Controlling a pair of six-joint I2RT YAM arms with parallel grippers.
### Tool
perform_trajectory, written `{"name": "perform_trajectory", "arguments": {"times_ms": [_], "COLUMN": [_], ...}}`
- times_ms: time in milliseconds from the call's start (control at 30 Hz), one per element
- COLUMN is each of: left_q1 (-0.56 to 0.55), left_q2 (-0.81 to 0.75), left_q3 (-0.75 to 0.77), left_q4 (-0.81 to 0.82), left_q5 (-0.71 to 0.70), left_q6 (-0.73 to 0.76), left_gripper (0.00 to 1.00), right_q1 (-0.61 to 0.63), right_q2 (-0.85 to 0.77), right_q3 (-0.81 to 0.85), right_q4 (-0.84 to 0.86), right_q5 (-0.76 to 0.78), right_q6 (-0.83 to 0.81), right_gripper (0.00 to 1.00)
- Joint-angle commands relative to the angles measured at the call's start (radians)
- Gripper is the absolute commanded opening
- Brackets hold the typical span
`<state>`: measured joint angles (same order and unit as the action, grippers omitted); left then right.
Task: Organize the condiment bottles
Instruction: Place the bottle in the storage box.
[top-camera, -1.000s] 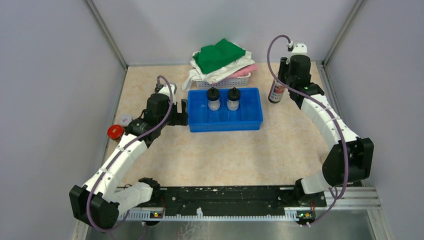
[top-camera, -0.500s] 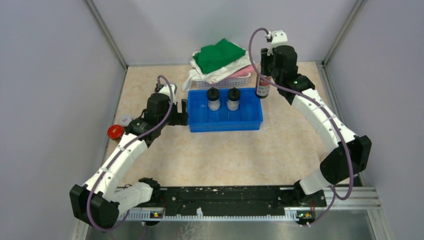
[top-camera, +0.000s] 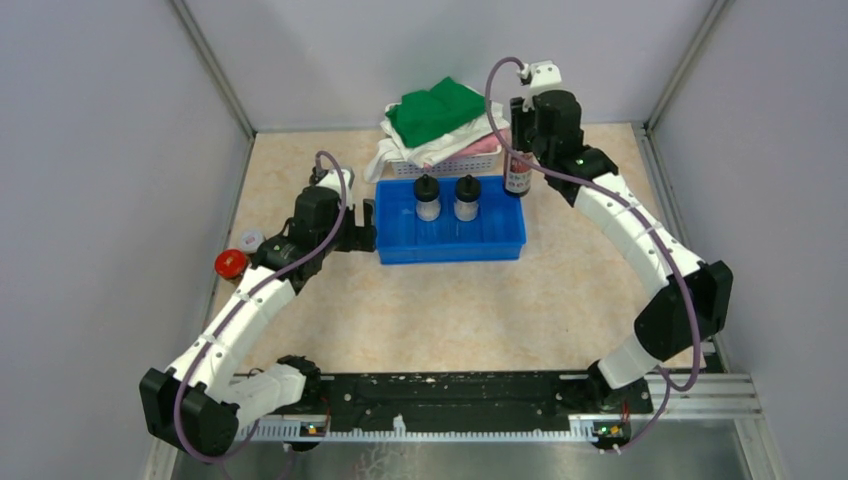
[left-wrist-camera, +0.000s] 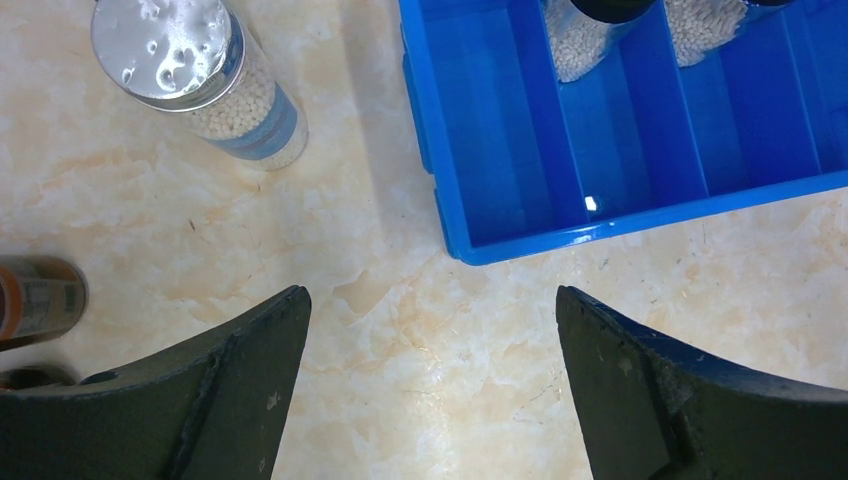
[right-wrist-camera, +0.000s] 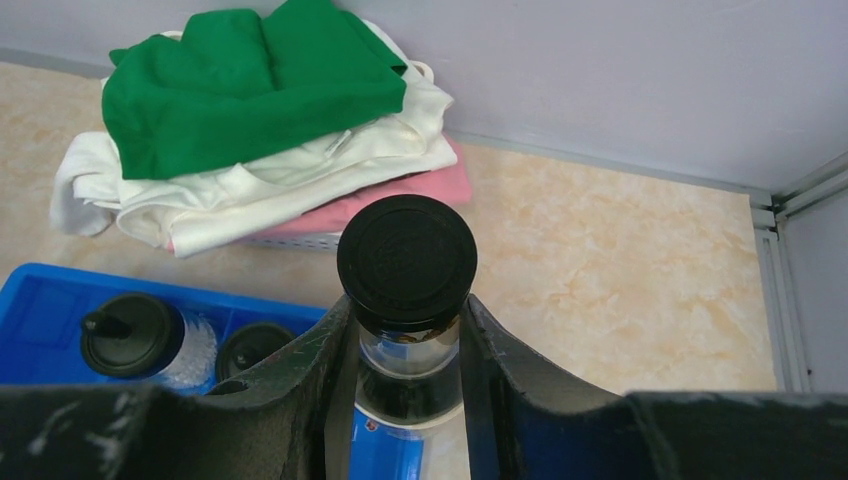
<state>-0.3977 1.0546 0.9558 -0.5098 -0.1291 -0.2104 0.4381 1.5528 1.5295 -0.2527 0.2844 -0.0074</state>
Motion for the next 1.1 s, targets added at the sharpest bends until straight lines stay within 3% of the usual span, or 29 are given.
{"name": "perform_trajectory", "arguments": {"times_ms": [0, 733, 1067], "left_q1": [0.003, 0.004, 0.003], "left_q2": [-0.005, 0.001, 0.015], "left_q3": [0.043, 0.028, 0.019], "left_q4": [-0.006, -0.010, 0.002], "left_q5": [-0.018, -0.021, -0.014], "left_q6": [0.000, 0.005, 0.003], "left_gripper": [0.98, 0.98, 0.98], "right_q1": [0.035, 0.093, 0.097], "right_q2": [0.000, 0.036, 0.022], "right_q3": [0.022, -0.155, -0.367], "right_q4": [0.179, 0.353, 0.626], "right_q5": [0.002, 0.067, 0.100], "right_q6": [0.000, 0.046, 0.034], "right_gripper": [0.00, 0.00, 0.00]}}
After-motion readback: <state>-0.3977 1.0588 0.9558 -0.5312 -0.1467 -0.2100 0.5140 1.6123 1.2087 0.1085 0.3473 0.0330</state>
